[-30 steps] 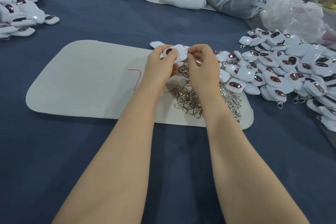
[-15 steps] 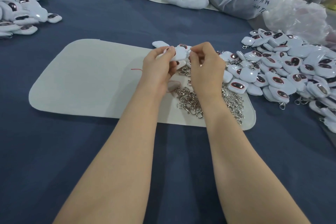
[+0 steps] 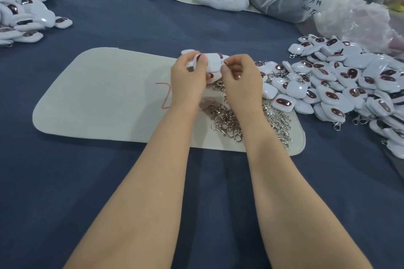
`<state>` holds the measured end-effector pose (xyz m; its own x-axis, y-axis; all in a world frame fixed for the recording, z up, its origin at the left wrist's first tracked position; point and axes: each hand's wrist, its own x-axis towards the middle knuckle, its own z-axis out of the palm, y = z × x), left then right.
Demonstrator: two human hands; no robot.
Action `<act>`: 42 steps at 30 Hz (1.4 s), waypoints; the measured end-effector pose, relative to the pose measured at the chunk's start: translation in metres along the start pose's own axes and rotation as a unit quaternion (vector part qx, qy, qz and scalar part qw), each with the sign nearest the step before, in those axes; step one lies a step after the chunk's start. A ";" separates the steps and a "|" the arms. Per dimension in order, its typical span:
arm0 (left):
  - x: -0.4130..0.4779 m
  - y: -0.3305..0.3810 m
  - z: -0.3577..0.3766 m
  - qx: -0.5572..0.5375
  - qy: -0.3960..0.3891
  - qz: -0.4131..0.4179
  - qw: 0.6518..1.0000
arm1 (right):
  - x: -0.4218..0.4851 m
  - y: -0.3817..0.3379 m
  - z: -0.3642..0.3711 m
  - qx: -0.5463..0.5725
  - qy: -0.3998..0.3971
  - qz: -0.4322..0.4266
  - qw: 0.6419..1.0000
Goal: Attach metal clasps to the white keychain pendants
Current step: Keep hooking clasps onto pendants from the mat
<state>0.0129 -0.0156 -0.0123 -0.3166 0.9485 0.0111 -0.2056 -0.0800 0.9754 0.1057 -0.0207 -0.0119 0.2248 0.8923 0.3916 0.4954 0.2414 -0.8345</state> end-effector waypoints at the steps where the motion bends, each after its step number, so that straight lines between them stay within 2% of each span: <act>1: 0.000 0.001 -0.001 -0.055 -0.008 -0.059 0.997 | 0.000 -0.001 0.000 0.013 0.007 -0.002 1.000; 3: 0.001 0.004 -0.003 -0.132 -0.023 -0.143 0.981 | -0.001 -0.003 0.000 0.035 0.020 -0.003 0.999; 7: 0.000 0.009 -0.005 -0.224 -0.039 -0.234 0.945 | -0.001 -0.005 0.003 0.045 0.061 -0.019 0.997; 9: -0.001 0.010 -0.006 -0.255 -0.044 -0.252 0.932 | -0.002 -0.005 0.003 0.037 0.082 -0.033 0.995; 12: -0.001 0.010 -0.005 -0.246 -0.046 -0.247 0.936 | -0.002 -0.003 0.002 0.010 0.092 -0.050 0.994; 16: -0.001 0.010 -0.005 -0.166 -0.022 -0.142 0.976 | 0.000 0.000 0.001 -0.044 0.073 -0.060 0.995; 19: -0.001 0.007 -0.004 -0.015 -0.010 -0.009 1.000 | 0.000 0.002 0.002 -0.075 0.057 -0.068 0.993; 23: -0.006 0.004 -0.002 0.148 -0.033 0.144 0.978 | 0.000 0.005 0.001 -0.090 0.019 -0.054 0.994; 26: -0.006 0.002 0.001 0.159 -0.037 0.167 0.972 | -0.001 0.004 0.001 -0.052 0.012 -0.011 0.999; 28: -0.003 0.002 0.002 0.128 -0.020 0.138 0.982 | 0.000 0.003 0.002 -0.022 0.016 0.006 1.000; 31: 0.002 0.001 0.000 0.038 0.007 0.033 0.999 | 0.002 0.002 0.003 -0.004 -0.002 0.020 1.000; 35: 0.002 0.002 -0.002 -0.081 -0.009 -0.084 0.993 | 0.002 0.002 0.004 0.014 0.010 0.019 1.000; 38: 0.002 0.001 -0.001 -0.095 -0.021 -0.126 0.987 | 0.001 0.001 0.005 0.038 0.047 0.009 0.998; 42: 0.002 0.003 -0.002 -0.108 -0.038 -0.141 0.983 | 0.001 0.002 0.005 0.040 0.064 0.005 0.997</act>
<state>0.0098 -0.0147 -0.0100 -0.1503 0.9619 -0.2283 -0.4688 0.1340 0.8731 0.1023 -0.0177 -0.0149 0.3370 0.8405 0.4242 0.4257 0.2659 -0.8649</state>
